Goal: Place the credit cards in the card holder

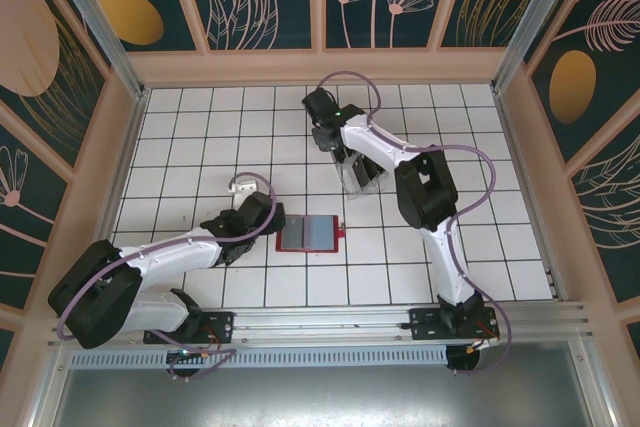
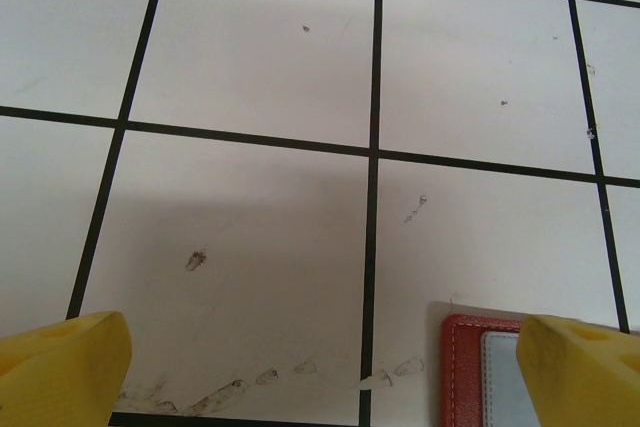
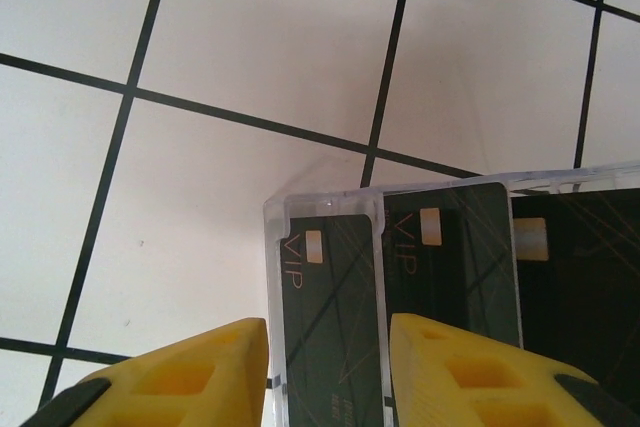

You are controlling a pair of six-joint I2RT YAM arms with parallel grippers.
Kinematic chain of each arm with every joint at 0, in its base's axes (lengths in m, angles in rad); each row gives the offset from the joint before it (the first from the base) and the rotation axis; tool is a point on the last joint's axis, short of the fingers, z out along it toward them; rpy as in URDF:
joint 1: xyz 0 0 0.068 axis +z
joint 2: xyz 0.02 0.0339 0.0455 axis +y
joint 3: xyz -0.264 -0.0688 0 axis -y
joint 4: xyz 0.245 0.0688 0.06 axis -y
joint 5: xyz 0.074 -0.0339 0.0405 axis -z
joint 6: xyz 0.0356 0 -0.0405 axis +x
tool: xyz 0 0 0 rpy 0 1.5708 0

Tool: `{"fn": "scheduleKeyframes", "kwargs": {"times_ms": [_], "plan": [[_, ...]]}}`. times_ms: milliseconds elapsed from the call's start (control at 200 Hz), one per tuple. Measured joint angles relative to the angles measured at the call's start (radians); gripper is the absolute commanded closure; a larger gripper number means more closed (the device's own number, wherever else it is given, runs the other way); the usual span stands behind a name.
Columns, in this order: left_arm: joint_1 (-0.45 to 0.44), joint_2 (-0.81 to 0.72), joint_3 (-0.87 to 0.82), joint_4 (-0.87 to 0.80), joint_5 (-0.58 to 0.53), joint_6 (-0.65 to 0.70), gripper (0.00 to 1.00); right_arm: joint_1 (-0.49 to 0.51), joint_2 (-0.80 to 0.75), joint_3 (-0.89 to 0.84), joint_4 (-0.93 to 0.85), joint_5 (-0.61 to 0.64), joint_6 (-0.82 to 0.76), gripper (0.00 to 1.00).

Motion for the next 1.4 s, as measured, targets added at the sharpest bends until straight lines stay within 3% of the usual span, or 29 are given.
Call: {"fn": "scheduleKeyframes", "kwargs": {"times_ms": [1401], "plan": [[0.0,0.048,-0.01,0.038,0.008,0.008,0.01,-0.008,0.087,0.071,-0.026,0.071,-0.051,0.63]]}}
